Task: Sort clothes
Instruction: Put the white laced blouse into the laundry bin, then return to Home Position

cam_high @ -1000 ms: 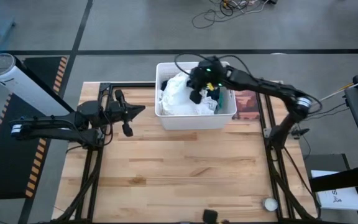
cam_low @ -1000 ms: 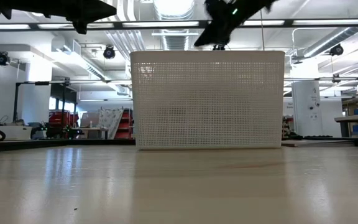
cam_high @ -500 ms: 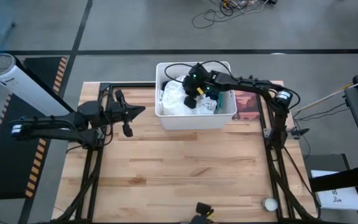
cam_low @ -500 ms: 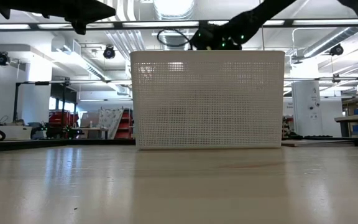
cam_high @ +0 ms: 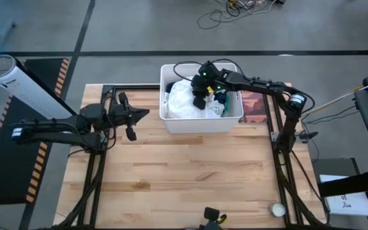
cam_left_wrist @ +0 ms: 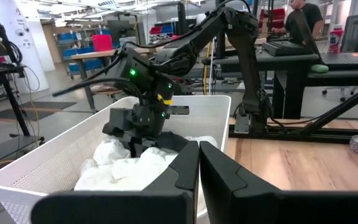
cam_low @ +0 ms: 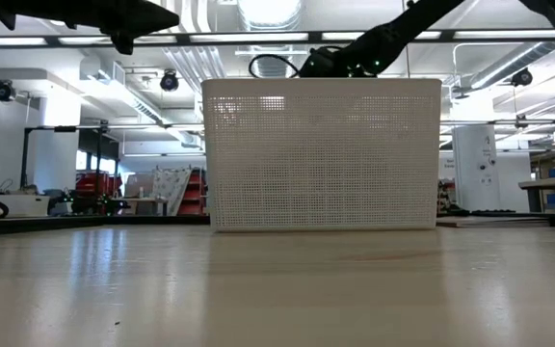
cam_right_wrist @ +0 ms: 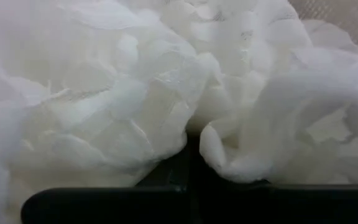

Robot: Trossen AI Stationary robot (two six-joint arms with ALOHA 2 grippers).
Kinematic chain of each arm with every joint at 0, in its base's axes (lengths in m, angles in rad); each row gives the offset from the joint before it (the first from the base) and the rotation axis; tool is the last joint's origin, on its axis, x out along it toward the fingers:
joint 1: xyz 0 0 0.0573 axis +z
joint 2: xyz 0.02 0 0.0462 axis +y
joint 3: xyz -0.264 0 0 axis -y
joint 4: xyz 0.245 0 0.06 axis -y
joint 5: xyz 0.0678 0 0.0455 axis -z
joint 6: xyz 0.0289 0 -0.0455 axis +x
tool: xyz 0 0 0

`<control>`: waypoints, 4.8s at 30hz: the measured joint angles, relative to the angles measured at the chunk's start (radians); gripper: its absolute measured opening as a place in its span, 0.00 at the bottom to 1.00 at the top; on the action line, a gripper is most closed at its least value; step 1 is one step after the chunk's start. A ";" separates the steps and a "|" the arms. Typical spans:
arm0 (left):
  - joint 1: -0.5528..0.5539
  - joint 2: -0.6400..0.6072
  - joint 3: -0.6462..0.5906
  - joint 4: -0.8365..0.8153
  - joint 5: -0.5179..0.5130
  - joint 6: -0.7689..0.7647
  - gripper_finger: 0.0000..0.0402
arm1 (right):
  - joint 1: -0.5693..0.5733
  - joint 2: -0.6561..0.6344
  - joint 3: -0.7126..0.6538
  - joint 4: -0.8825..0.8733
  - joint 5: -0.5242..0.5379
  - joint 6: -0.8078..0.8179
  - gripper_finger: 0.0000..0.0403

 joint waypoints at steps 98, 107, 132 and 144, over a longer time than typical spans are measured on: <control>-0.084 -0.627 -0.462 -0.127 -0.090 -0.023 0.00 | 0.557 -1.741 -1.445 0.510 0.250 0.181 0.00; -0.084 -0.627 -0.462 -0.134 -0.106 -0.012 0.00 | 0.557 -1.859 -1.420 0.451 0.236 0.133 0.00; -0.084 -0.626 -0.524 -0.063 -0.004 -0.060 0.00 | 0.557 -1.837 -1.444 0.422 0.290 0.095 0.00; -0.085 -0.622 -0.530 -0.026 0.018 -0.060 0.00 | 0.557 -1.834 -1.444 0.420 0.290 0.100 0.00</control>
